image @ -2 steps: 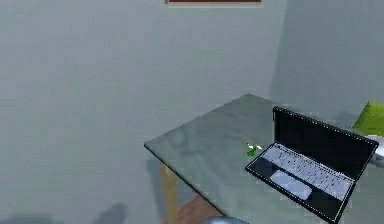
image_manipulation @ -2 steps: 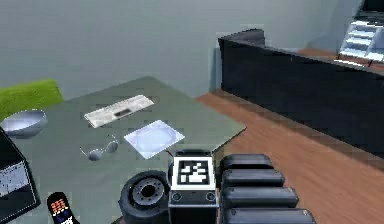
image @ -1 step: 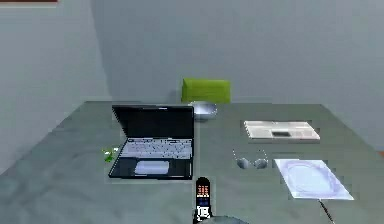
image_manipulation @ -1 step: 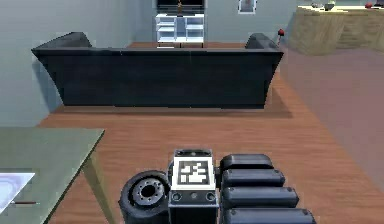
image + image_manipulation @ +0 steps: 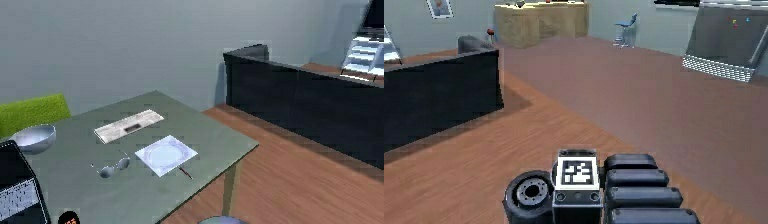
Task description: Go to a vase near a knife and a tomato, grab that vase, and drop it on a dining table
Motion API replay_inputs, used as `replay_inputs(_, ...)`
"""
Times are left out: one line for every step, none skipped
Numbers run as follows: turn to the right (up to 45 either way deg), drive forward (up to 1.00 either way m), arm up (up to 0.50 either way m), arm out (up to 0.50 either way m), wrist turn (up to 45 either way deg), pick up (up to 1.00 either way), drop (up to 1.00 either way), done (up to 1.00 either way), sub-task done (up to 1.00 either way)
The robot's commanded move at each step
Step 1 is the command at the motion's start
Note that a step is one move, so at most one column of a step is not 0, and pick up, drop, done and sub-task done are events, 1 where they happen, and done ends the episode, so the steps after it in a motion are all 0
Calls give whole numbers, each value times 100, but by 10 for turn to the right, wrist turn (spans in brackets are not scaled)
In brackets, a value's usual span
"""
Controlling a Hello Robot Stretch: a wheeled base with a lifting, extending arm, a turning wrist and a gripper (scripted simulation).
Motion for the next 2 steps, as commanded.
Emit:
replay_inputs(30,0,0,0,0,0,0,0,0)
replay_inputs(-450,0,0,0,0,0,0,0,0)
